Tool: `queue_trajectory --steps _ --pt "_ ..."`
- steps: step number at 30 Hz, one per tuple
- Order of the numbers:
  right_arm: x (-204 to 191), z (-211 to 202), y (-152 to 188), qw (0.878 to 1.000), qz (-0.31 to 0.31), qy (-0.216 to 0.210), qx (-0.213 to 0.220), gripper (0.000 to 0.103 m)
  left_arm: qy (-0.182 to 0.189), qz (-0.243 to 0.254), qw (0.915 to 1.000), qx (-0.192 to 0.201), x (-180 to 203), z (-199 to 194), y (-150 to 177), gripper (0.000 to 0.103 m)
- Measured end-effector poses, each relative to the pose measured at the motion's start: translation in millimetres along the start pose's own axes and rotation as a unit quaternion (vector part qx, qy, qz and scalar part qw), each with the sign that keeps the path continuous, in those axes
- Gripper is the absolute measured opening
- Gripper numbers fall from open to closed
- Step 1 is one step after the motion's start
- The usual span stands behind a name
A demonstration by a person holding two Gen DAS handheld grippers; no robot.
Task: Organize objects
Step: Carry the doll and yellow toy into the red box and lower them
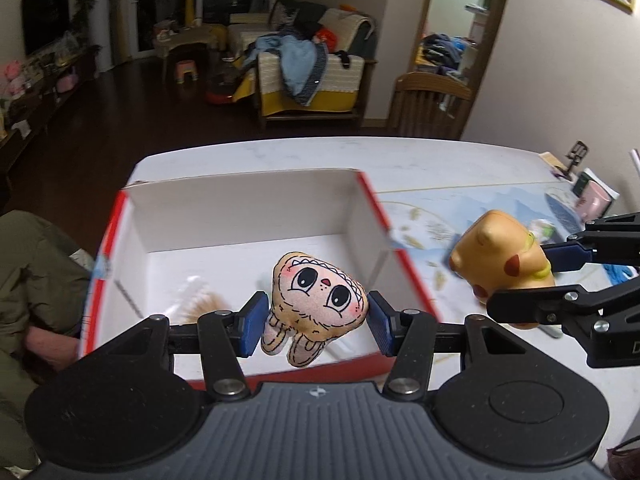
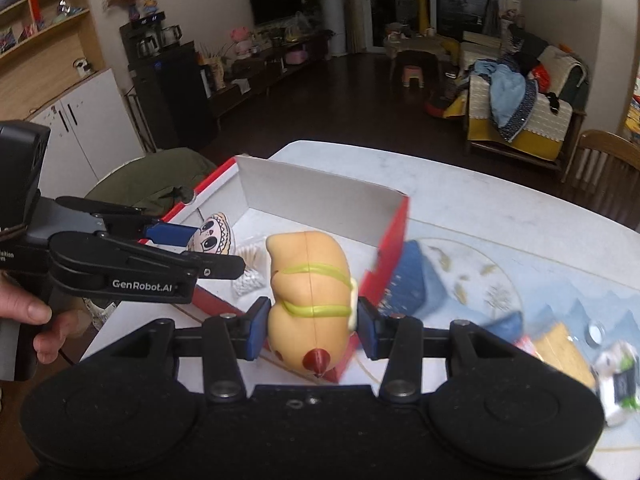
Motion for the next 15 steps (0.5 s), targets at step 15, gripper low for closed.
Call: queue_trajectory --steps 15 --pt "-29.6 106.2 -21.7 0.997 -0.032 0.045 -0.05 0.044 -0.03 0.03 0.9985 -0.037 -76.7 65.2 -18.4 0.053"
Point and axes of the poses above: each gripper's, at about its wrist camera, not at the fingertips, and z roughly the way its jaws point, x to its right, y to its underside, the point moved 3 cm from there along z, roughly the way its jaws point, and after that the axes turned 9 degrees about z, right-handed, at the moved point
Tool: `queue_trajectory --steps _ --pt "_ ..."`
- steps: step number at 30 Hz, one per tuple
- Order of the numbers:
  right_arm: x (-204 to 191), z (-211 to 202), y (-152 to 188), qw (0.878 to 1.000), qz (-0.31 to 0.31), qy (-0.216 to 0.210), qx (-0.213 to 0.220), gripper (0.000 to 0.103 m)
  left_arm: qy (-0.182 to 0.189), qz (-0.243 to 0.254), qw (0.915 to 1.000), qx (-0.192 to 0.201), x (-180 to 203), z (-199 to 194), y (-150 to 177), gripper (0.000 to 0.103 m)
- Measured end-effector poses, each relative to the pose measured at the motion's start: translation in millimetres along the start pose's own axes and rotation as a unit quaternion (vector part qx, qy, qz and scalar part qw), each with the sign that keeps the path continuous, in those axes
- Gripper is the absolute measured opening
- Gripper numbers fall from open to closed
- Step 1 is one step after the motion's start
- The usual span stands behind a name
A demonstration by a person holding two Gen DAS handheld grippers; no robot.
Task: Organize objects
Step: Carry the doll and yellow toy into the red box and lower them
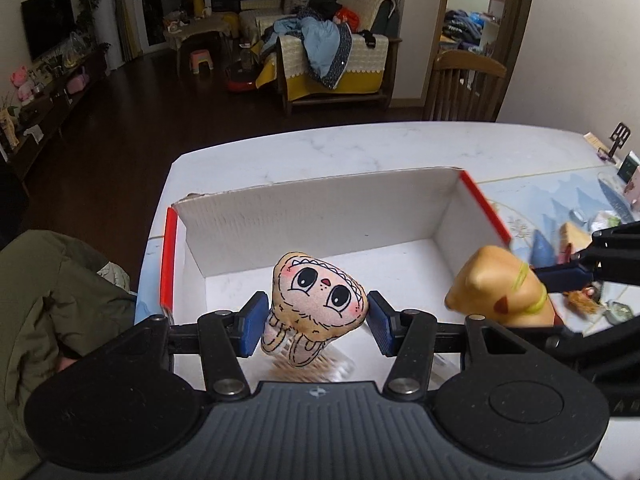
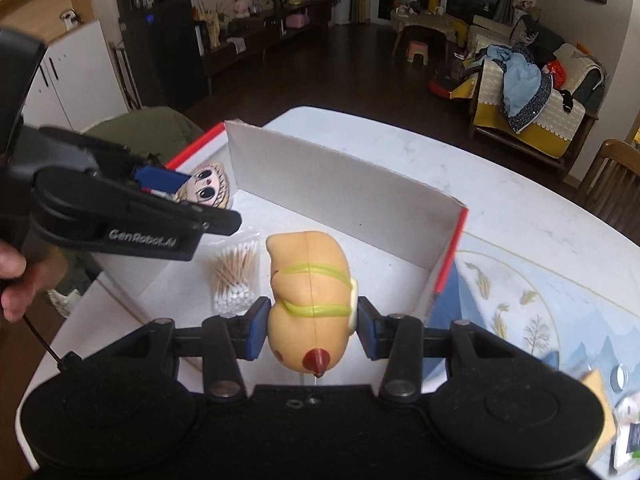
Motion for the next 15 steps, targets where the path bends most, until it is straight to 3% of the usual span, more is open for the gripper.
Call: queue_trajectory --steps 15 --pt "-15.5 62.9 8.2 0.998 -0.008 0.026 -0.059 0.044 -0.005 0.045 0.996 -0.077 -7.5 79.5 -10.3 0.053"
Point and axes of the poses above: each gripper's, at about its wrist camera, not at the fingertips, and z roughly the way its jaws point, x to its right, y to its underside, the point moved 3 cm from there along z, roughly the way its jaws point, and after that the axes turned 9 degrees about z, right-handed, at the moved point
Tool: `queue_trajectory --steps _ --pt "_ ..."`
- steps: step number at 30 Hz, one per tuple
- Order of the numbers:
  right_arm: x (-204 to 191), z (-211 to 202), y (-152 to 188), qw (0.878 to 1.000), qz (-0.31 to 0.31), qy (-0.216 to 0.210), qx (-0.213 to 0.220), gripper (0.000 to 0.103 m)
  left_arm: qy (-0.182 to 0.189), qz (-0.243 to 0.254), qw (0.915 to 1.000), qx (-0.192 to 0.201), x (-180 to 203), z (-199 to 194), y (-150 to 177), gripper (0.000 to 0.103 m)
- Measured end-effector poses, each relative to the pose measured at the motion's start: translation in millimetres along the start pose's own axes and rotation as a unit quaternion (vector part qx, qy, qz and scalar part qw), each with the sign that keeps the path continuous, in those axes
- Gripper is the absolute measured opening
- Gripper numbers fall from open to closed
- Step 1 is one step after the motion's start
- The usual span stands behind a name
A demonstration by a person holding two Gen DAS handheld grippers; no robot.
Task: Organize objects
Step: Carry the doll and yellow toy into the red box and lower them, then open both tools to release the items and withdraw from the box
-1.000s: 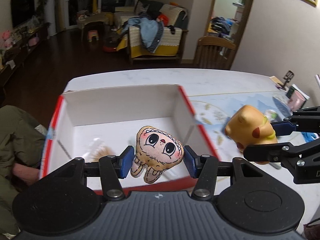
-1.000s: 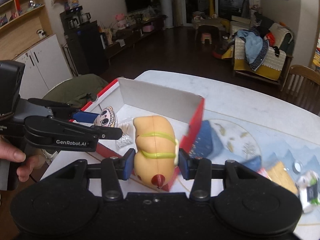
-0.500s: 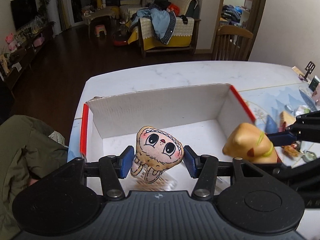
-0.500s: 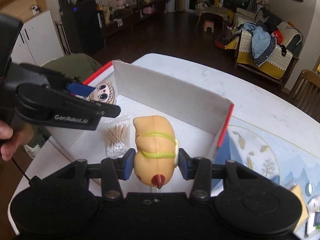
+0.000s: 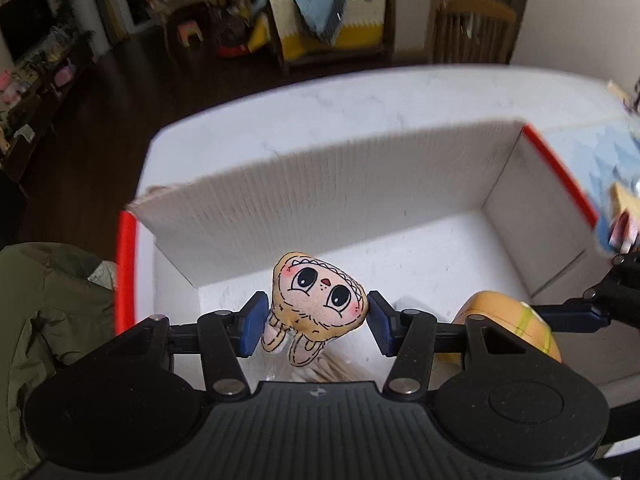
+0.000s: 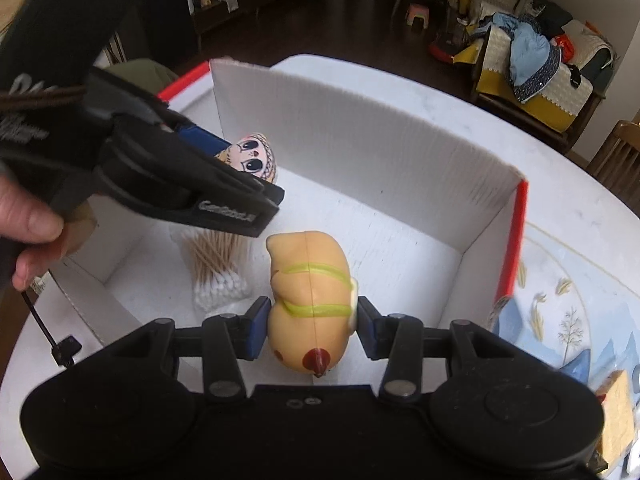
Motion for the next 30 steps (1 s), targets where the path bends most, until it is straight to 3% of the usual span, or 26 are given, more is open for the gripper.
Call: queue_trajectory --steps 11,18,21,26,30 --pt "0.3 16.5 5.0 1.0 0.001 0.006 -0.021 0.046 0.02 0.012 0.9967 -0.078 0.9 31.4 -2.4 0.053" --pt "0.6 16.2 6.6 1.0 0.007 -0.005 -0.025 0.048 0.026 0.024 0.9952 -0.091 7.0 34.6 -2.5 0.053" --pt "2.5 11.1 6.8 1.0 0.009 -0.01 -0.02 0.057 0.026 0.021 0.9949 -0.095 7.9 35.2 -1.8 0.053" --pt "4.4 2.2 9.5 1.0 0.016 -0.014 -0.008 0.059 0.021 0.02 0.9962 -0.082 10.1 27.1 -0.1 0.066" --pt "7.2 -7.9 3.6 0.999 0.025 -0.023 0.008 0.059 0.025 0.007 0.9972 -0.07 12.4 14.7 -2.4 0.066"
Point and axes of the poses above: each gripper's, at about its wrist camera, not at the fingertips, and z roughly the way its jaws point, x to its right, y to its underside, the point moved 3 cm from there along z, roughly the way its jaws point, and after that the axes turned 9 degrees about z, right-handed, at the moved point
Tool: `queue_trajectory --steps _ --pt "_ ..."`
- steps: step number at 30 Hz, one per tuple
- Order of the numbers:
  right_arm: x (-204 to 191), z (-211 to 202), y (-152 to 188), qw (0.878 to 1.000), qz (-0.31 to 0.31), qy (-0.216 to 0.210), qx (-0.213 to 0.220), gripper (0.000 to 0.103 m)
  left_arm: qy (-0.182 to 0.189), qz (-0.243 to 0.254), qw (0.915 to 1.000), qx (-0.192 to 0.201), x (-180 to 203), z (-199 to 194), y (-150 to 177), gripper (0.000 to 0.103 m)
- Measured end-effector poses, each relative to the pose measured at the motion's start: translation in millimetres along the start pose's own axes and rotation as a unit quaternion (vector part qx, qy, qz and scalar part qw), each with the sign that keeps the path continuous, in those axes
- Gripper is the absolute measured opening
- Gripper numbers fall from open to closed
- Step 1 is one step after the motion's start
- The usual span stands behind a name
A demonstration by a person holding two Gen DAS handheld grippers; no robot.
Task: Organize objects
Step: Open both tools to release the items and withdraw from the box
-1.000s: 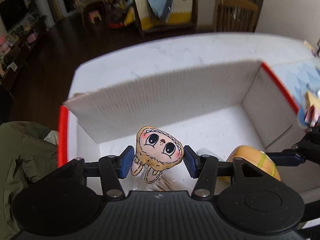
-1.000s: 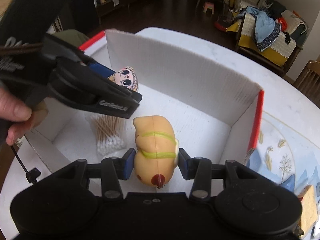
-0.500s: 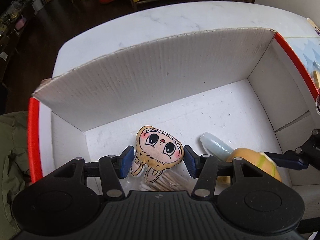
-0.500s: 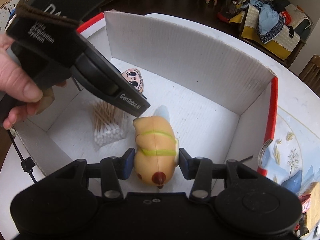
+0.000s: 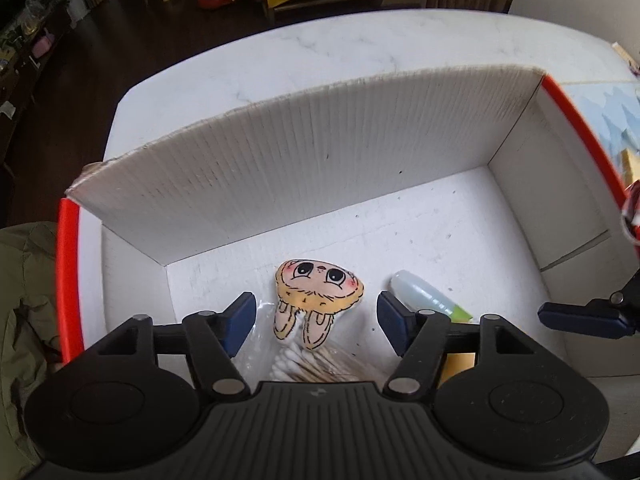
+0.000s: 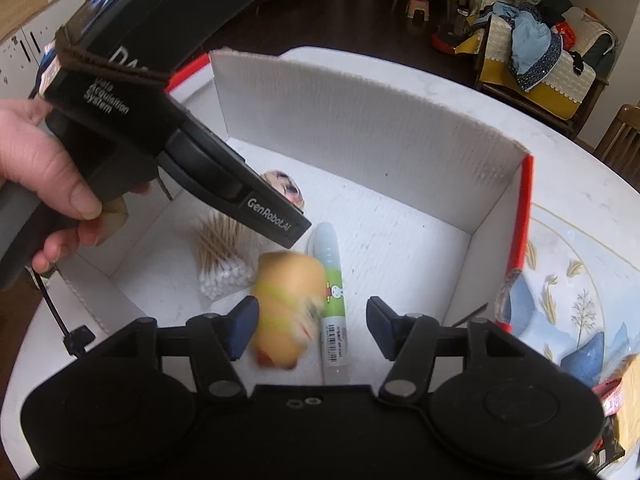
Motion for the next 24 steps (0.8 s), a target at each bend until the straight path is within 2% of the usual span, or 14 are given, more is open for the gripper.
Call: queue_trajectory --steps 12,20,24 --pt "8.5 -59.7 5.9 0.998 0.012 -0.03 0.052 0.061 -0.003 -0.033 0.9969 0.071 3.1 -56.2 3.0 0.066" --pt "26.2 -104.8 22.8 0.995 0.0 -0.054 0.081 0.062 -0.01 -0.057 0.9924 0.109 31.1 -97.2 15.4 0.066" --pt "40.7 -125.7 34.7 0.994 -0.003 -0.056 0.097 0.064 -0.017 -0.054 0.9898 0.131 53.2 -116.4 19.3 0.066"
Point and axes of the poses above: each gripper's, at about its wrist camera, not at the fingertips, and z roughly the way its jaws point, x to its right, y to its underside, the point moved 3 cm from there along z, roughly the way its jaws point, and after that the axes turned 9 degrees about z, right-handed, at the moved point
